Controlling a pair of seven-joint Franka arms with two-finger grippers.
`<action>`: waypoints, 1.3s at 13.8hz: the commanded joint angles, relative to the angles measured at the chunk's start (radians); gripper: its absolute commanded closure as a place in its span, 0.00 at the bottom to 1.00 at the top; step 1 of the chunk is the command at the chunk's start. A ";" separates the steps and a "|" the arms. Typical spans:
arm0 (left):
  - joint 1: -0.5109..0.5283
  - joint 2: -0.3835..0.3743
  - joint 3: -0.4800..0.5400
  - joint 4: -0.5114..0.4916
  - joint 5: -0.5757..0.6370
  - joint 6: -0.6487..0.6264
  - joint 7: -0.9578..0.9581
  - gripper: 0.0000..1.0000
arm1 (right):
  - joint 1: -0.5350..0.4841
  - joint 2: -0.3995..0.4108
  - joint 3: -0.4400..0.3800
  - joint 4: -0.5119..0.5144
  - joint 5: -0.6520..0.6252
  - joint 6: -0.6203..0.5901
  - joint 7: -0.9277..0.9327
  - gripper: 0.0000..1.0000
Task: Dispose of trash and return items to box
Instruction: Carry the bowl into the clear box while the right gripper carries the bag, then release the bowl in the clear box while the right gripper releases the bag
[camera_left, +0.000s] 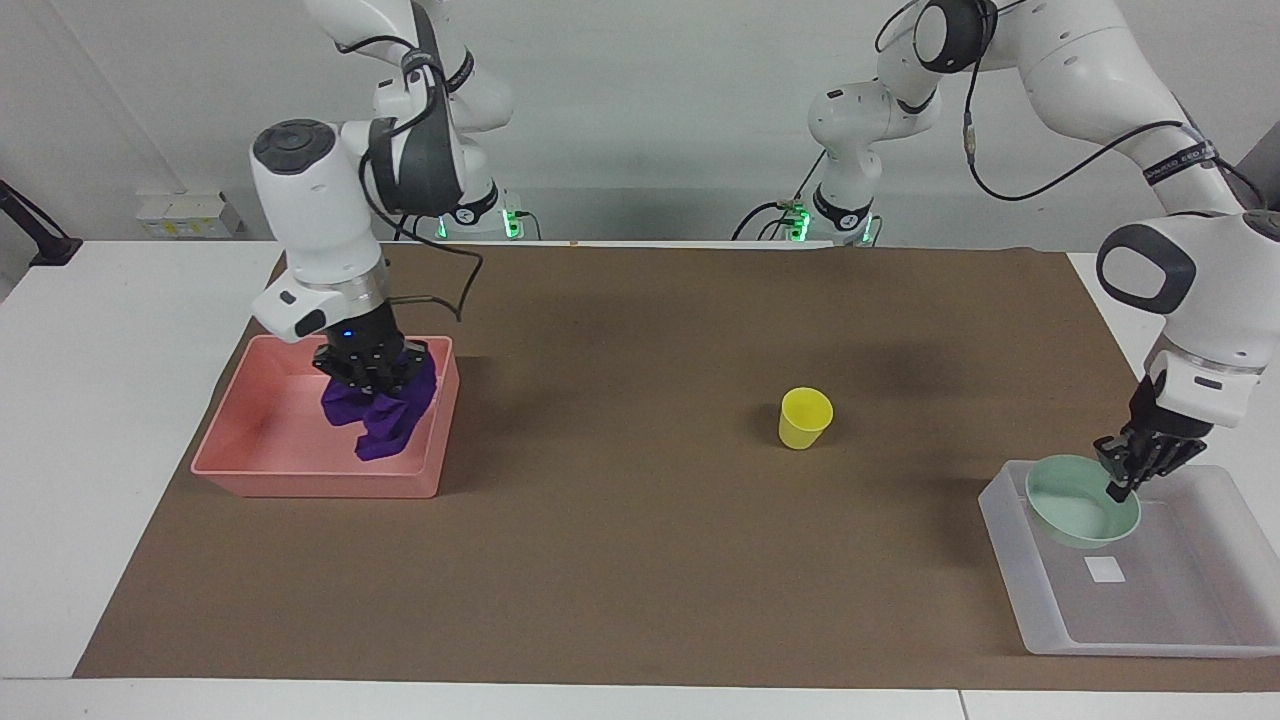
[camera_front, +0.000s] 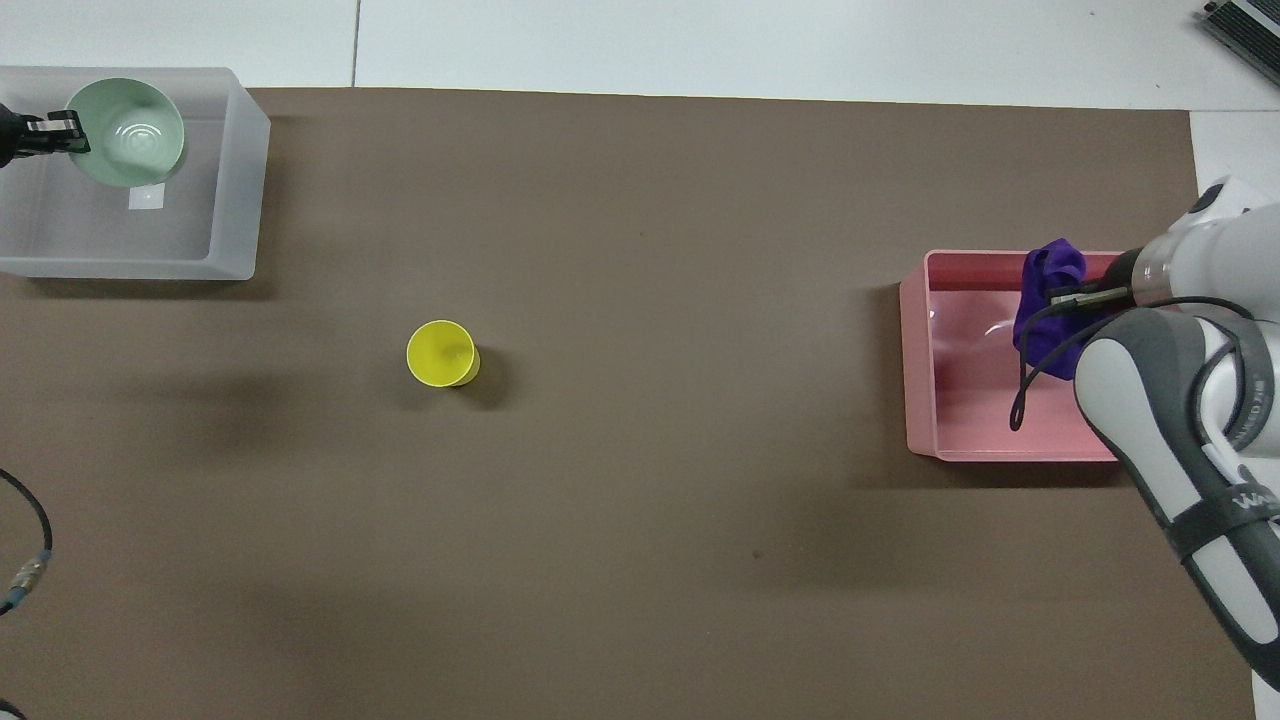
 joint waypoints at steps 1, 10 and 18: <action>0.001 0.067 0.003 0.054 -0.004 0.057 -0.054 1.00 | -0.019 -0.012 0.015 -0.112 0.045 0.099 -0.021 1.00; 0.001 -0.026 0.043 -0.274 -0.001 0.236 -0.074 1.00 | -0.022 0.008 0.014 -0.136 0.061 0.155 -0.020 0.00; -0.017 -0.080 0.045 -0.245 0.001 0.159 -0.065 0.00 | 0.065 -0.036 0.023 -0.037 0.027 0.029 0.163 0.00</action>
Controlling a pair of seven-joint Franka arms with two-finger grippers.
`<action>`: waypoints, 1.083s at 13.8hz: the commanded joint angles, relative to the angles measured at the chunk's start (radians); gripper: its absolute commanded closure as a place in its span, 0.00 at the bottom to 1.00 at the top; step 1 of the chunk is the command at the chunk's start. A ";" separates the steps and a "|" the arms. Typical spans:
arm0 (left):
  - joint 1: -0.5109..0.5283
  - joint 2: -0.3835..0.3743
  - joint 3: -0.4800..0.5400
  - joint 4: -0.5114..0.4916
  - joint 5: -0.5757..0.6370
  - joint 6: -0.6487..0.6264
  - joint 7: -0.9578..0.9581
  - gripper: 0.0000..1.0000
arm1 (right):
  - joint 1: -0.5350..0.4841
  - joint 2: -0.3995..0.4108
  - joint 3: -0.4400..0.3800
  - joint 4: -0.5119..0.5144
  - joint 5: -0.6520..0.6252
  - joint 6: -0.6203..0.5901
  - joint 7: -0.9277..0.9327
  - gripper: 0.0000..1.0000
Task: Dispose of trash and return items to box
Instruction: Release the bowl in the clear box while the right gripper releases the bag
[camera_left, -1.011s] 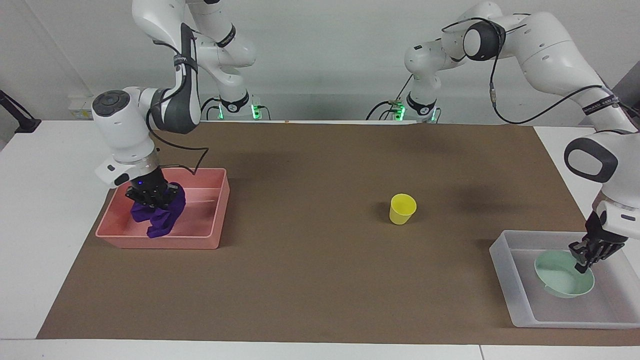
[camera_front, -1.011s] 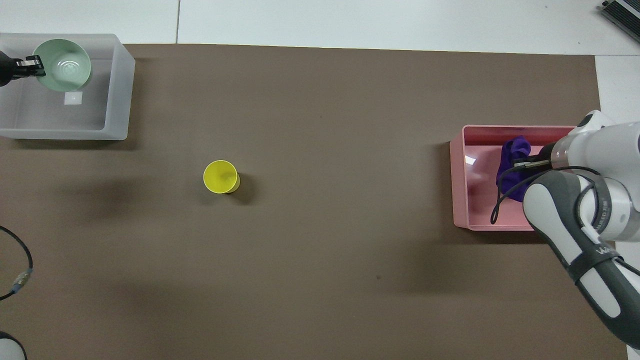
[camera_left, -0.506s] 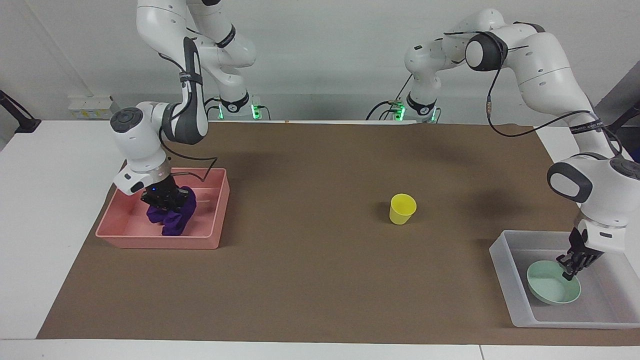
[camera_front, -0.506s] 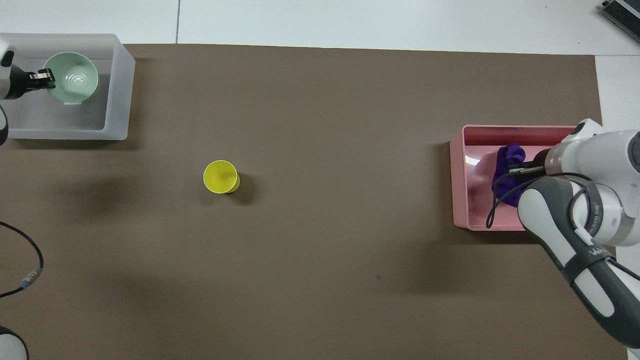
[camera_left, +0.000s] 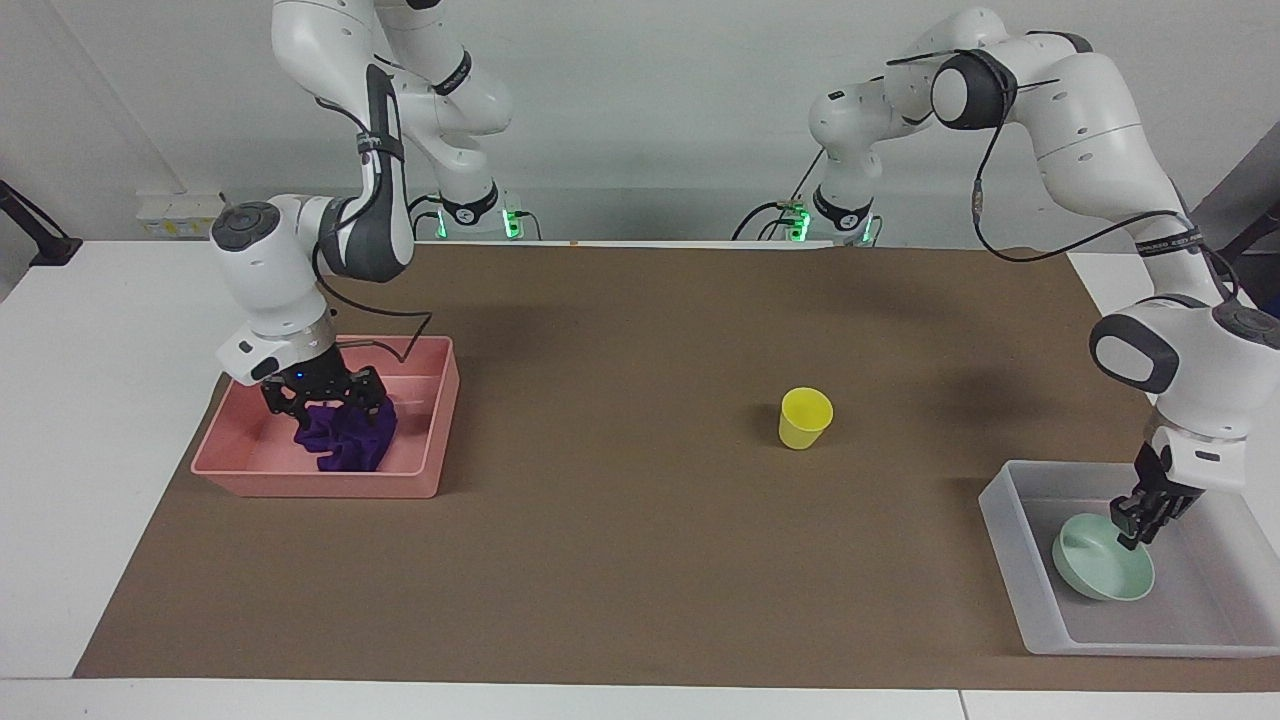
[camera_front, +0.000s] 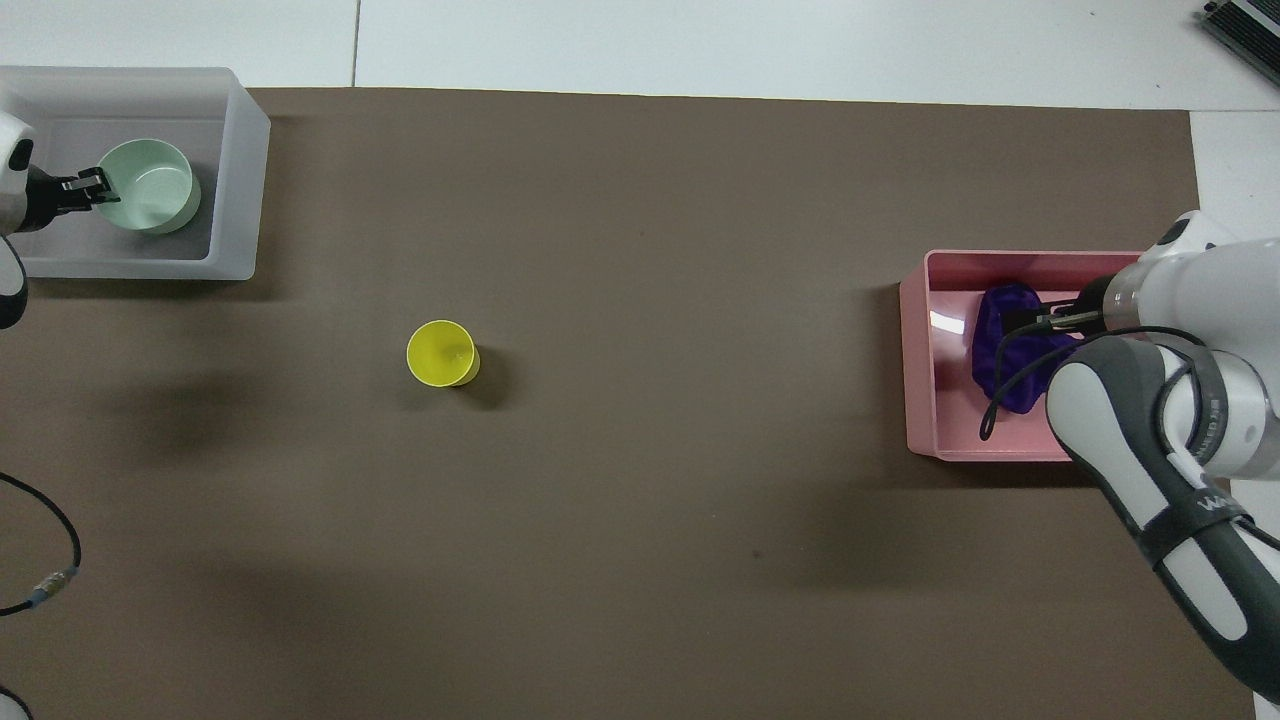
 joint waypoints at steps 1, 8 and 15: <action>-0.025 -0.089 0.010 -0.032 0.001 -0.081 0.004 0.00 | 0.067 -0.032 0.010 0.004 -0.024 -0.042 0.159 0.00; -0.138 -0.353 0.006 -0.200 0.001 -0.320 0.079 0.00 | 0.096 -0.111 0.011 0.271 -0.037 -0.421 0.253 0.00; -0.336 -0.448 0.009 -0.394 0.001 -0.281 0.073 0.00 | 0.055 -0.222 -0.004 0.383 -0.003 -0.685 0.245 0.00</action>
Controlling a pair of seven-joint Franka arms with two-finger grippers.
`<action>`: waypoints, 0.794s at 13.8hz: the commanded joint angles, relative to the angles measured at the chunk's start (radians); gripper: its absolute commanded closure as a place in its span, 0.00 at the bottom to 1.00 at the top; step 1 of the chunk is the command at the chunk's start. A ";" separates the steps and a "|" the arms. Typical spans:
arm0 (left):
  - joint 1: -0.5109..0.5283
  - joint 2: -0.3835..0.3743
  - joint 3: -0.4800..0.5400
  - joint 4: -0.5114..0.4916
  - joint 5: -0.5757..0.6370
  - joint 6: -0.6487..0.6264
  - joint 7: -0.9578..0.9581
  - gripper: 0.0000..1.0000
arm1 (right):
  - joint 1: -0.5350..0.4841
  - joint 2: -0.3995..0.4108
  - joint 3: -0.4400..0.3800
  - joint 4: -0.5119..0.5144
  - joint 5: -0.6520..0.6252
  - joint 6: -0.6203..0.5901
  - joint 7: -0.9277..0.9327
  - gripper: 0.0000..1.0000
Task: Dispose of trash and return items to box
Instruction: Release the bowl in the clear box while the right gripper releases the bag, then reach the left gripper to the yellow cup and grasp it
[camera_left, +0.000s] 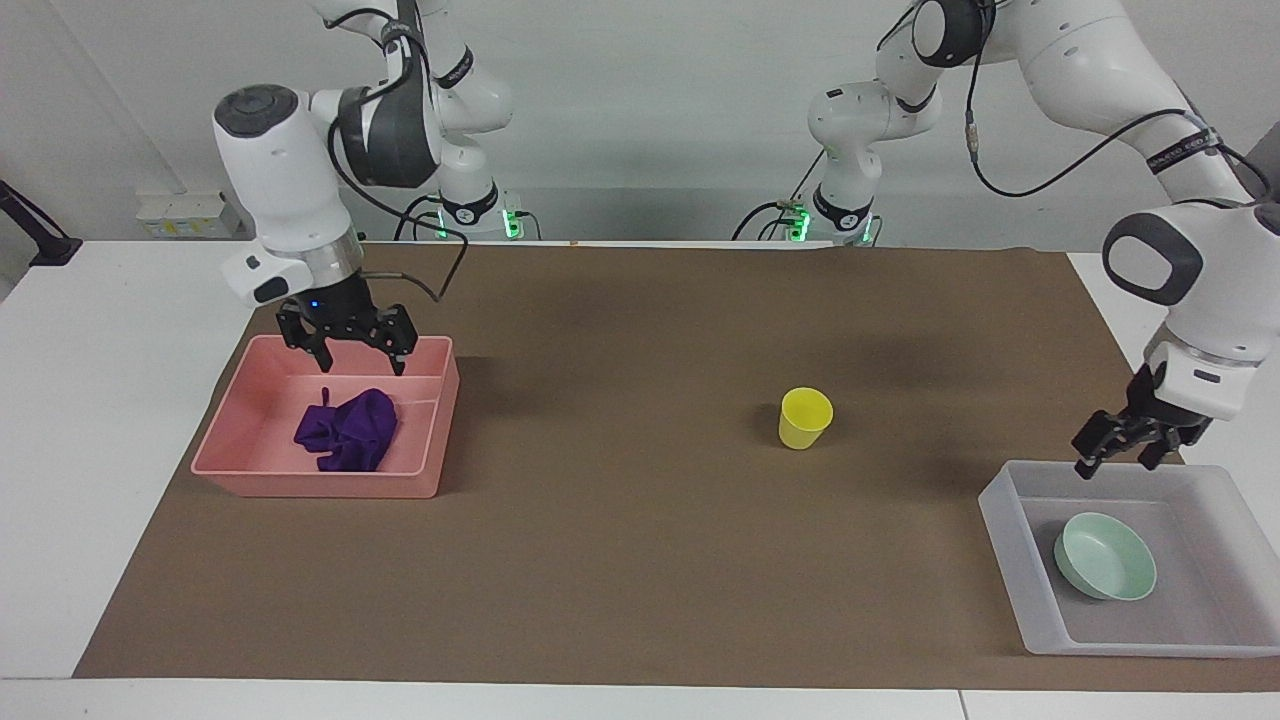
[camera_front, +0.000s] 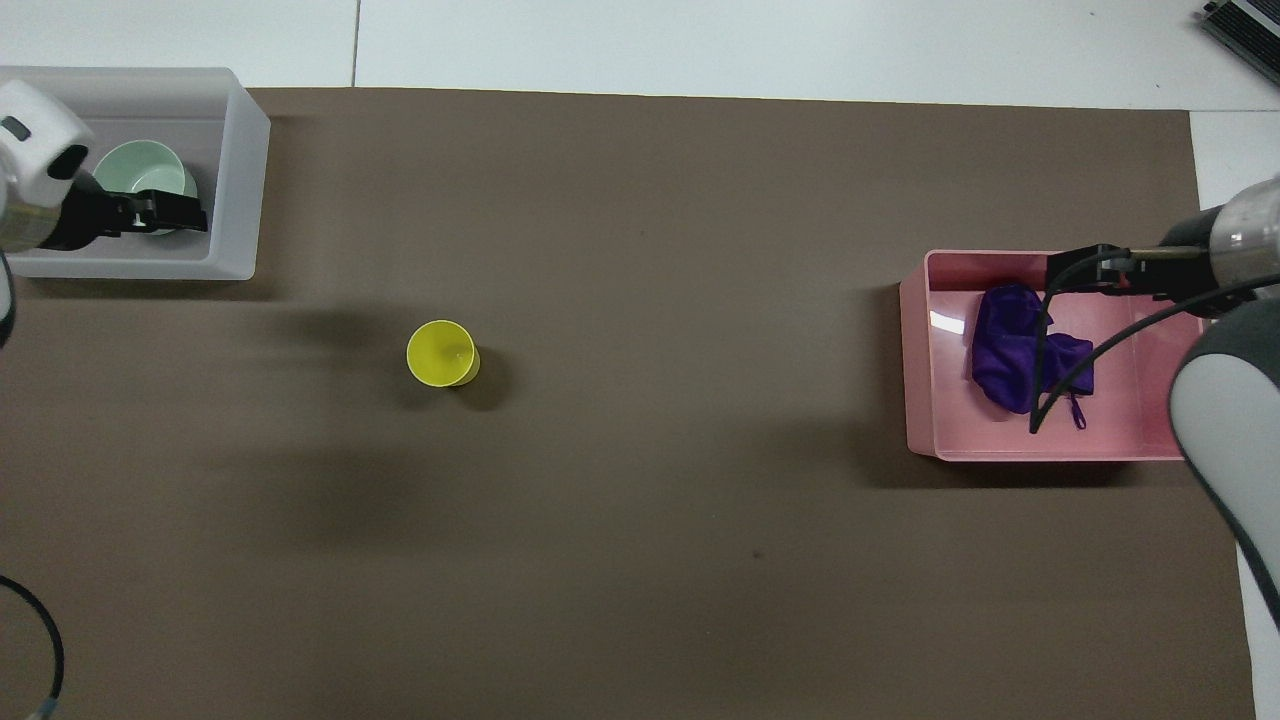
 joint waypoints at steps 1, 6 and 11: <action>-0.061 -0.044 0.019 -0.097 0.001 0.059 0.004 0.00 | -0.028 -0.030 -0.005 0.048 0.015 -0.101 -0.001 0.00; -0.158 -0.048 0.017 -0.166 0.001 0.107 -0.072 0.00 | -0.037 -0.058 -0.002 0.027 0.015 -0.151 -0.018 0.00; -0.241 -0.096 0.017 -0.279 0.001 0.129 -0.124 0.00 | -0.023 -0.105 0.000 -0.061 0.014 -0.114 -0.016 0.00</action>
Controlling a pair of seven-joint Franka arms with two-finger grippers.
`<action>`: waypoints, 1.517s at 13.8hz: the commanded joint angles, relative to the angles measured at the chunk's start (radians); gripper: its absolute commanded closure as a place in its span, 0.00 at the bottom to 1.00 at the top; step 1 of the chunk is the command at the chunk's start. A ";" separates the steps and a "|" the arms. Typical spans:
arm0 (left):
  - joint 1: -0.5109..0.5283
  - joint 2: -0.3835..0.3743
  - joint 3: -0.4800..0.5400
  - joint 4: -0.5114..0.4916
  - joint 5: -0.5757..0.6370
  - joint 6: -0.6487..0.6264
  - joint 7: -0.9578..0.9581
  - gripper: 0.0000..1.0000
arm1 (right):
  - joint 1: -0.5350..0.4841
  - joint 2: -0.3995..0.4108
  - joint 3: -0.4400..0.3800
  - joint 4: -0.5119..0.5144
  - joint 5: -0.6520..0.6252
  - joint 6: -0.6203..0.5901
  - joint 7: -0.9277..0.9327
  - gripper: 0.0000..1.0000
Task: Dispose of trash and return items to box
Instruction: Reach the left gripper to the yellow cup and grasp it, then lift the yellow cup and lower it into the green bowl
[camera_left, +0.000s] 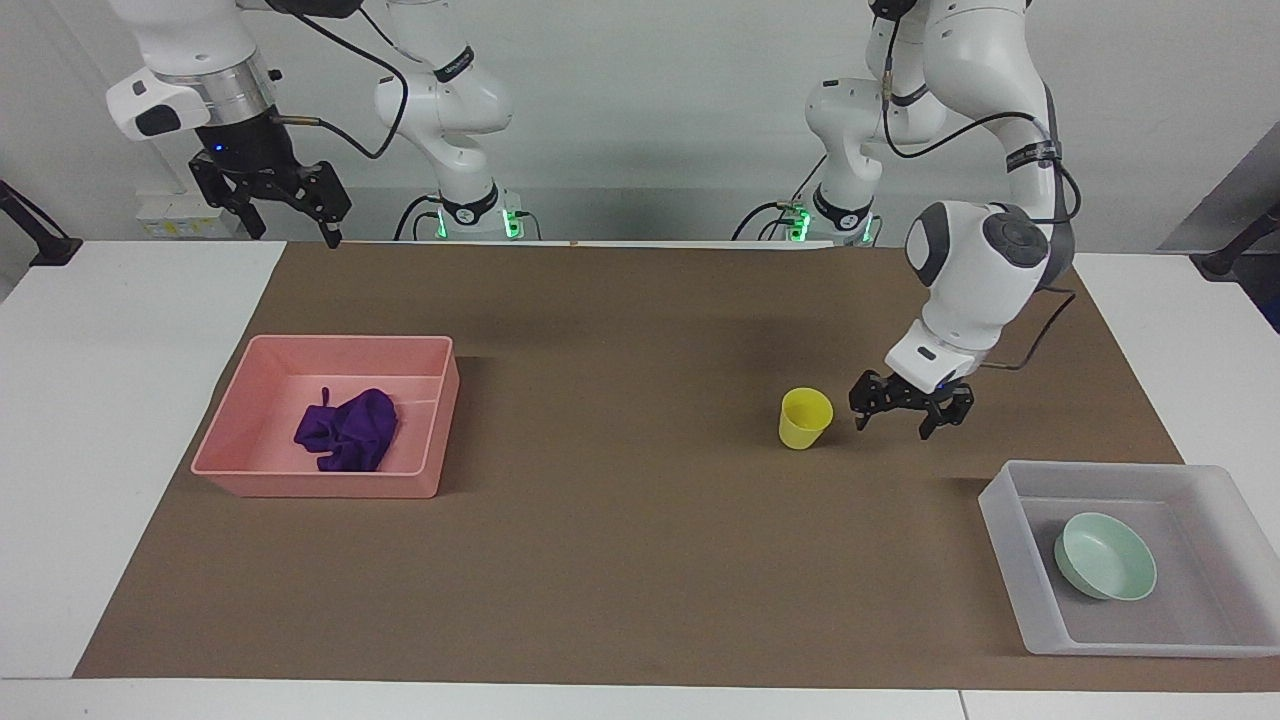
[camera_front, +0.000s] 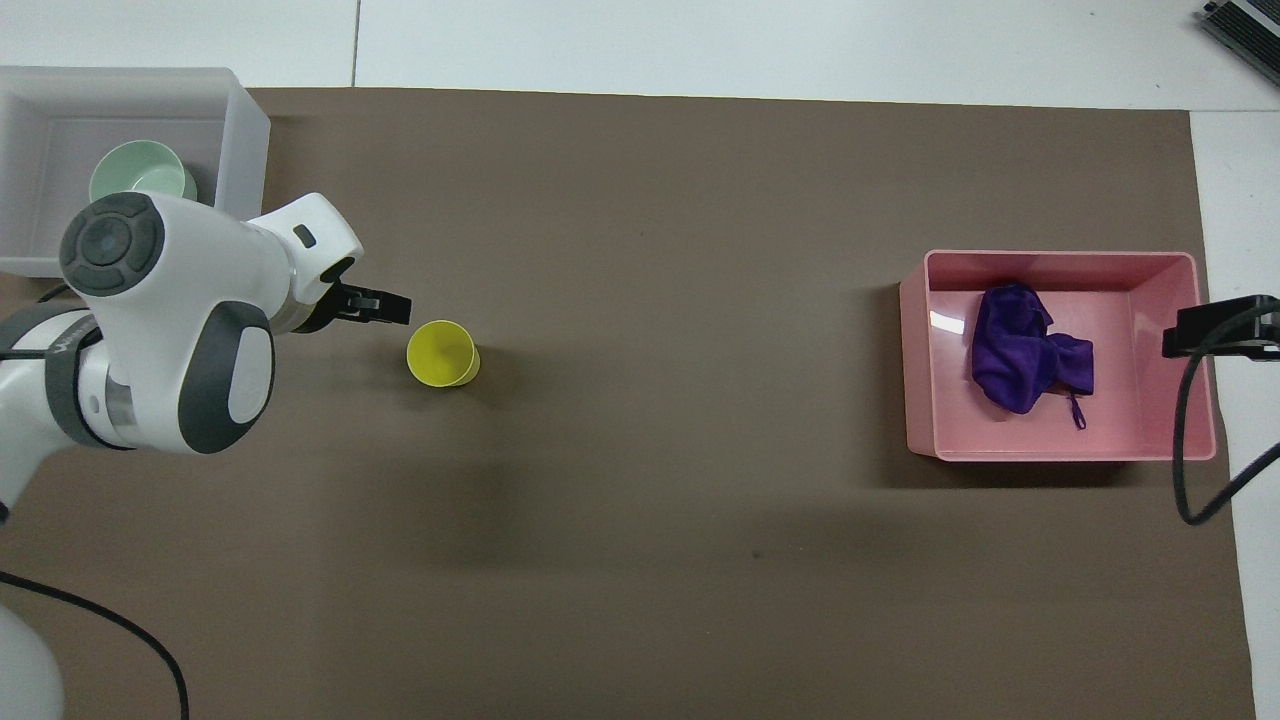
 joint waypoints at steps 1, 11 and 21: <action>-0.035 -0.064 0.017 -0.105 0.001 0.045 -0.015 0.00 | 0.004 -0.054 0.006 -0.078 0.010 0.034 -0.014 0.00; -0.017 -0.054 0.022 -0.088 -0.001 0.124 -0.057 1.00 | 0.004 -0.054 0.011 -0.069 0.013 -0.009 -0.049 0.00; 0.337 0.095 0.020 0.330 0.002 0.026 -0.025 1.00 | 0.000 -0.056 0.008 -0.066 0.013 -0.018 -0.054 0.00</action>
